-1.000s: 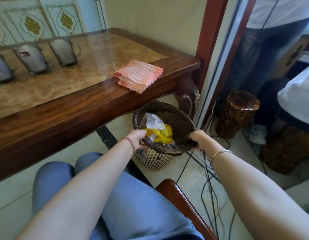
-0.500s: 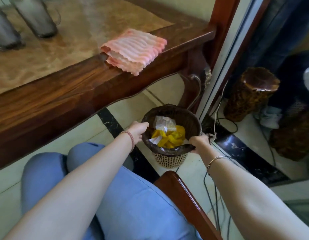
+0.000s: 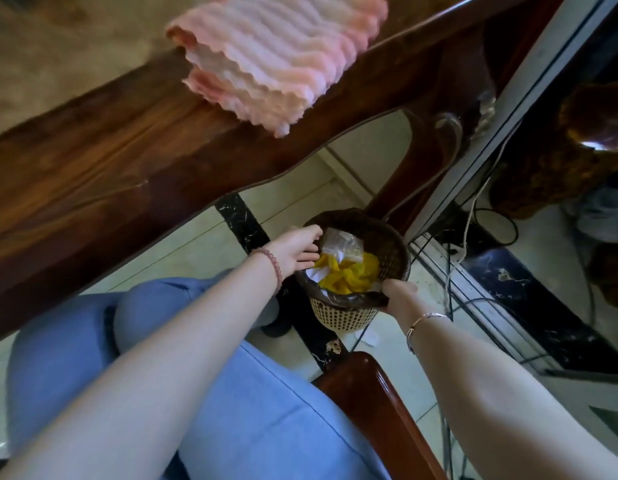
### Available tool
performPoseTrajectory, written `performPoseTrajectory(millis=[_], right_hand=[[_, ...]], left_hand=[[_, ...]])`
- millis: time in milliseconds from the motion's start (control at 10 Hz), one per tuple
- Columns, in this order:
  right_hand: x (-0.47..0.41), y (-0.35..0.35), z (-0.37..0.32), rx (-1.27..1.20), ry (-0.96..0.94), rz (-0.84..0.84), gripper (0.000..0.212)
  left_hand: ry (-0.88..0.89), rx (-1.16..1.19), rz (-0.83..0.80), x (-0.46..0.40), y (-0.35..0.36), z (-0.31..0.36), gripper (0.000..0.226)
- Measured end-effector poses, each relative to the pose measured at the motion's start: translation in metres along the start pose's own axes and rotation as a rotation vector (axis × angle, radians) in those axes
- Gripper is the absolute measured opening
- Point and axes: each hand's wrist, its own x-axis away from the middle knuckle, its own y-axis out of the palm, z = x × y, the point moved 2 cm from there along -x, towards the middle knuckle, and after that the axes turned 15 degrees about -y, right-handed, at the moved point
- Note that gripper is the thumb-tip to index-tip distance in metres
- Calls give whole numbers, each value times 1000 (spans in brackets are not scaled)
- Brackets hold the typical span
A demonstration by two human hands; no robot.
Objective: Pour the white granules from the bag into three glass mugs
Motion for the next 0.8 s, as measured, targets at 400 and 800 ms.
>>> performPoseTrajectory(millis=[400,800], right_hand=[[-14,17,1,10,23,2,34],[28,10,-53,-60,-144,-158,18]], left_hand=[[-73,51,17,-20,-12,-12,33],[56,-82,22,39,-3,-12,27]])
